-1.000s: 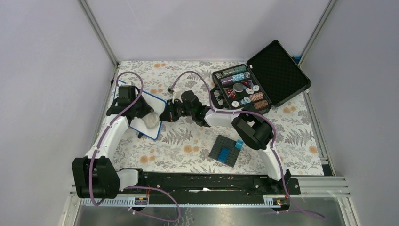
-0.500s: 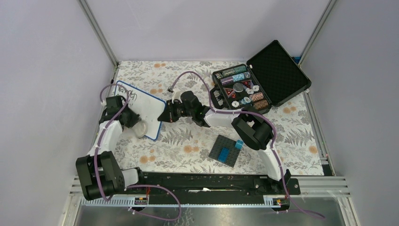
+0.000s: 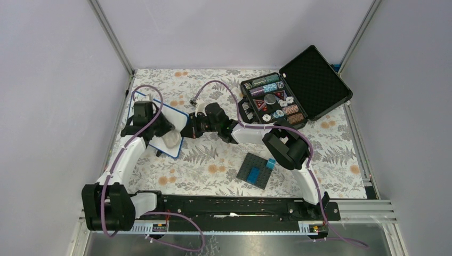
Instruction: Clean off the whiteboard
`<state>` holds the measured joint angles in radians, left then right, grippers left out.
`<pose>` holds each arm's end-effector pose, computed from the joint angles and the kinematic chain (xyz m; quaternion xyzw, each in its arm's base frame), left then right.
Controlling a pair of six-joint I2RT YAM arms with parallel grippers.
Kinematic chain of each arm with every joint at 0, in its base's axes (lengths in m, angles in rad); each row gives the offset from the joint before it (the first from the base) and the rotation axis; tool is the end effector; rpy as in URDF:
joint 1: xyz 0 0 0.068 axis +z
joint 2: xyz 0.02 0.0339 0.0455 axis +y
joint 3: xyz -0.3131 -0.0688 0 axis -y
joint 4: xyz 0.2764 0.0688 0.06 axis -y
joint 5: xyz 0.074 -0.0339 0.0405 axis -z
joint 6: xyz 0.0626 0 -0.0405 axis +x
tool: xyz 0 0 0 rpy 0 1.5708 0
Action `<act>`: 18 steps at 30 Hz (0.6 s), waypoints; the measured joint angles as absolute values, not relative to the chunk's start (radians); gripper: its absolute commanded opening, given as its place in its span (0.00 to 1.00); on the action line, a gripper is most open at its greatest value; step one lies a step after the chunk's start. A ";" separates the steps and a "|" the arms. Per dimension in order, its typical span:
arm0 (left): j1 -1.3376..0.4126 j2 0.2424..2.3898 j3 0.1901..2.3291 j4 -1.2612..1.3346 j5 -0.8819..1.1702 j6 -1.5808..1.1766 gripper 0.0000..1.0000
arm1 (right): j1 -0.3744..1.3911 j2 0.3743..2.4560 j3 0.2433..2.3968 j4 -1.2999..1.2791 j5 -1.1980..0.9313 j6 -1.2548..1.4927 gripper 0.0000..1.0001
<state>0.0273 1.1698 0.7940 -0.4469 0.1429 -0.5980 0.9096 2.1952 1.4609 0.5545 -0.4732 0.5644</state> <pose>0.2695 -0.0016 0.2565 -0.2608 0.8915 -0.1664 0.3310 0.3312 0.4722 0.2037 -0.2761 0.7095 0.5519 0.3403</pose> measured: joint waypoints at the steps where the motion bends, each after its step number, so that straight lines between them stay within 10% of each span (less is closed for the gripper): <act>1: 0.002 1.167 0.816 -0.438 0.152 -0.591 0.00 | 0.910 2.195 1.461 0.554 -0.474 0.566 0.00; 18: 0.069 1.177 0.760 -0.323 0.141 -0.701 0.00 | 0.906 2.197 1.461 0.532 -0.459 0.610 0.00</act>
